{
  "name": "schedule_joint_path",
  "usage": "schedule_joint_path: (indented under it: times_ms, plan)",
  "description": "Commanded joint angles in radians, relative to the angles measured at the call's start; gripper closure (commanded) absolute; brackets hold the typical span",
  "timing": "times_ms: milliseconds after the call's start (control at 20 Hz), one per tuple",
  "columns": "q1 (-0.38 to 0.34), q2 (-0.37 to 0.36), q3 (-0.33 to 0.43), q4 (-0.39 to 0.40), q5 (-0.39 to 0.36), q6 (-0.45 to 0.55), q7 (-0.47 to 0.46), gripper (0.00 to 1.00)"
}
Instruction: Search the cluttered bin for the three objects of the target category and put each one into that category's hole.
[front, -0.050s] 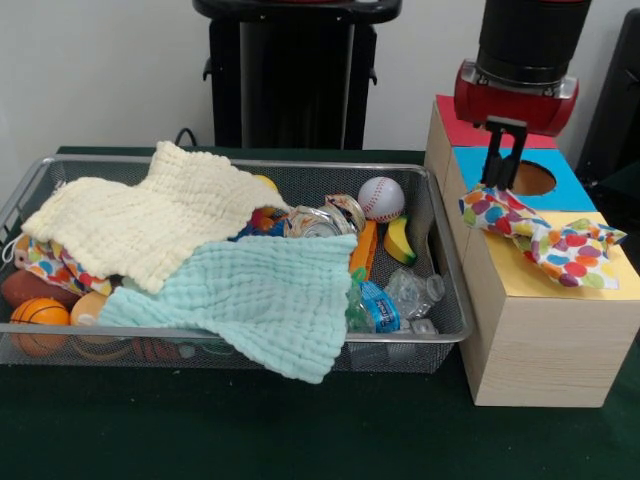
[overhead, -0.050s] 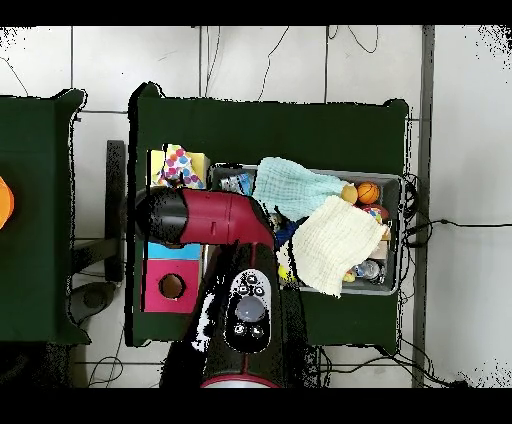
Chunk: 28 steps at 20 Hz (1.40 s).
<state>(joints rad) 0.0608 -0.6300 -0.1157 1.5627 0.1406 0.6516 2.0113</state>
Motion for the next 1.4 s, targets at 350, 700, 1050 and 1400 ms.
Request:
schedule_joint_path:
  times_ms: [350, 700, 1050, 1400]
  plan:
    - [-0.032, 0.12, 0.079, 0.051, -0.059, -0.14, 0.059, 1.0]
    - [0.003, 0.179, 0.065, -0.011, -0.035, -0.158, 0.103, 1.0]
    - [0.001, 0.158, 0.068, 0.009, -0.023, -0.152, 0.102, 1.0]
    - [0.017, 0.134, 0.057, 0.001, -0.014, -0.102, 0.113, 1.0]
